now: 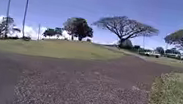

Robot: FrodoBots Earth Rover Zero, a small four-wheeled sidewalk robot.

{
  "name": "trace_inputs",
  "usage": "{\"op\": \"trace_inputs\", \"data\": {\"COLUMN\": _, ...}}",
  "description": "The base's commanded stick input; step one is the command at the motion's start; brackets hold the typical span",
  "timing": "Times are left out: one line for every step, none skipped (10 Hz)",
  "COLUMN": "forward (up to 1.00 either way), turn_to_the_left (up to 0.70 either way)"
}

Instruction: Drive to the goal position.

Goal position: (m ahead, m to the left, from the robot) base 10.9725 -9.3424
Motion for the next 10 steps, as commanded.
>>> {"op": "trace_inputs", "data": {"forward": 1.00, "turn_to_the_left": -0.40}}
{"op": "trace_inputs", "data": {"forward": 1.00, "turn_to_the_left": -0.40}}
{"op": "trace_inputs", "data": {"forward": 1.00, "turn_to_the_left": -0.40}}
{"op": "trace_inputs", "data": {"forward": 1.00, "turn_to_the_left": -0.23}}
{"op": "trace_inputs", "data": {"forward": 1.00, "turn_to_the_left": -0.06}}
{"op": "trace_inputs", "data": {"forward": 1.00, "turn_to_the_left": 0.00}}
{"op": "trace_inputs", "data": {"forward": 1.00, "turn_to_the_left": 0.00}}
{"op": "trace_inputs", "data": {"forward": 1.00, "turn_to_the_left": 0.00}}
{"op": "trace_inputs", "data": {"forward": 1.00, "turn_to_the_left": 0.00}}
{"op": "trace_inputs", "data": {"forward": 1.00, "turn_to_the_left": -0.02}}
